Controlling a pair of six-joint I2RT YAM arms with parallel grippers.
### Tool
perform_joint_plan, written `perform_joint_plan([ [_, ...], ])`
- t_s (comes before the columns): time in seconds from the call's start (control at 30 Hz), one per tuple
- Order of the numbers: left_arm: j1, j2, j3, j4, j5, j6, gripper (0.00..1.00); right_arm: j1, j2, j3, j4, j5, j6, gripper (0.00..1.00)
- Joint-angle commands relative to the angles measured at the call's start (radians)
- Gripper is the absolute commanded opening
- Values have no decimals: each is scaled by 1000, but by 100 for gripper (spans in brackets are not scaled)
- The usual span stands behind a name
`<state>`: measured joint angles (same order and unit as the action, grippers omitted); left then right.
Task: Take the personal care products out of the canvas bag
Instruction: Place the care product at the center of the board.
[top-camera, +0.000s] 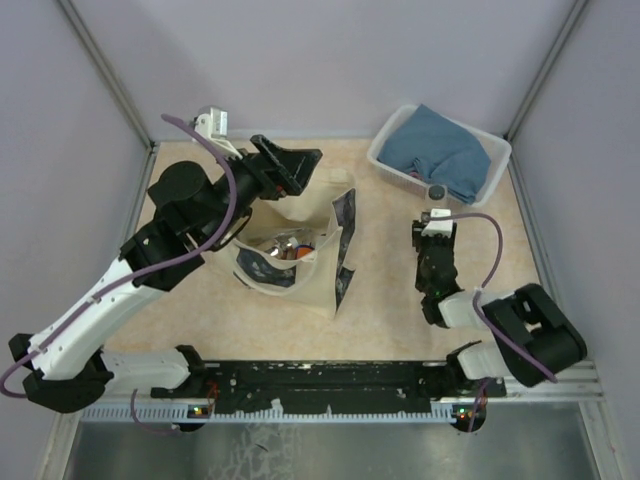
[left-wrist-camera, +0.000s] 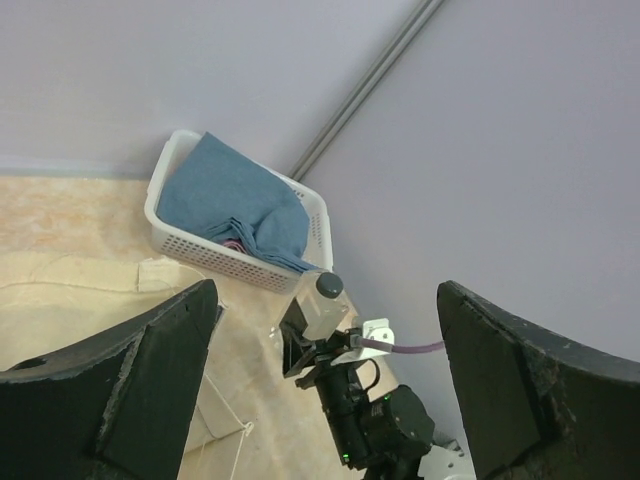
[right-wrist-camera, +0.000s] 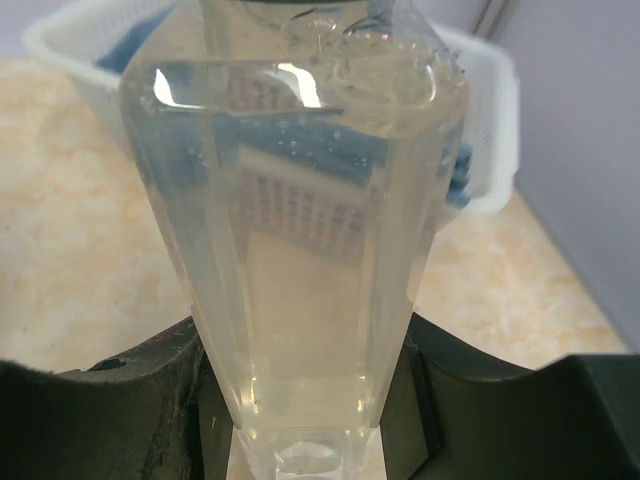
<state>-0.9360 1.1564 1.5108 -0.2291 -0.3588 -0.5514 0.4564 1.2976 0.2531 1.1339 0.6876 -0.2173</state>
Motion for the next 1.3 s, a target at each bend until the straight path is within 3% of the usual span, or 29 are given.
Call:
perform_joint_plan([
  [0.0,-3,-30,-38,36,-10,15,96,-86,121,-9,335,-254,211,0],
  [0.1,-3,-49,-55,35,-21,15,96,-101,283,-12,582,-309,155,0],
  [0.33,-3,-96,-91,6,-46,17,97,-133,450,151,590,-411,142,0],
  [0.73,-3,-140,-127,-23,-74,22,98,-223,591,288,584,-527,249,0],
  [0.9,-3,-140,-116,-56,-78,23,98,-226,718,386,593,-630,295,0],
  [1.27,-3,-123,-98,-80,-123,49,99,-188,810,548,526,-755,292,0],
])
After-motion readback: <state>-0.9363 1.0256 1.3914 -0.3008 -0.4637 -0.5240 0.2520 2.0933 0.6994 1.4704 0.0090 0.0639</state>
